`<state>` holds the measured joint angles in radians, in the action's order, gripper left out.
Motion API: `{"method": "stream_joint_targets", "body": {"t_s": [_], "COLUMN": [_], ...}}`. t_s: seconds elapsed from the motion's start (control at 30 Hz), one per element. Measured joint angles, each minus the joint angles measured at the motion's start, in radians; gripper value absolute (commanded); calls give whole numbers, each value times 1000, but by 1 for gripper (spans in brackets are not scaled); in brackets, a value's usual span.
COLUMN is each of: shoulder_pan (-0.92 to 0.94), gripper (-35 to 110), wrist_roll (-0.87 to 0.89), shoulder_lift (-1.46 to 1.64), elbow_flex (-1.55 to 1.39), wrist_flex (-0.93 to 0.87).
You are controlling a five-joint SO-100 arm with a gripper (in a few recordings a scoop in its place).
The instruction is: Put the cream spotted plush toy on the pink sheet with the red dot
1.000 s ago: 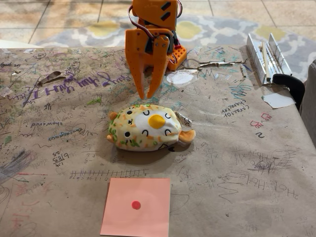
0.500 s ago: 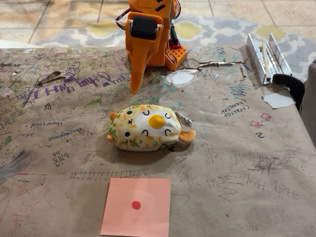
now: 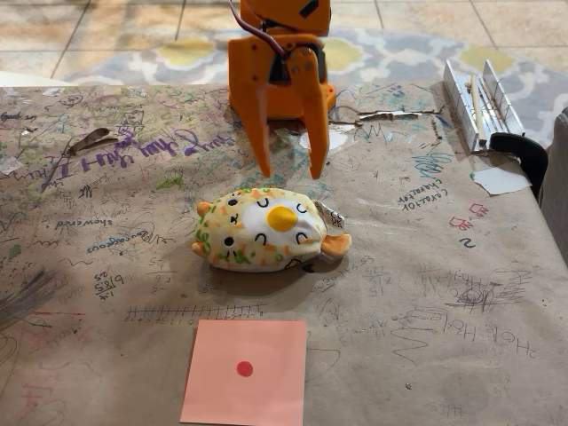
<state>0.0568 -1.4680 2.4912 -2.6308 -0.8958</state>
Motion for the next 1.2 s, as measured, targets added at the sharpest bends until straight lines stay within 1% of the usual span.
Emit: {"method": "stream_joint_targets", "body": {"t_s": [0.13,0.3,0.37,0.5,0.6,0.63,0.67,0.7,0.83,0.9,1.0,1.03,1.07,1.13,1.2], "shoulder_pan": [97,130,132,89,77,78,81,84,97,114,112,114,115,114,114], "gripper": [23,24,25,25,23,19,12,0,0,0,0,0,0,0,0], "wrist_roll": [-242,-337,-359,-345,-313,-301,-290,-285,-290,-336,-472,-479,-451,-348,-249], "shoulder_lift": [-37,-127,-172,-264,-371,-411,-451,-482,-528,-532,-494,-477,-468,-437,-376], "elbow_flex": [0,-31,-95,-206,-169,-141,-117,-95,-103,-138,-318,-371,-393,-391,-379], "wrist_flex": [32,127,221,463,535,543,558,572,696,769,1029,1111,1146,1127,1040]}}
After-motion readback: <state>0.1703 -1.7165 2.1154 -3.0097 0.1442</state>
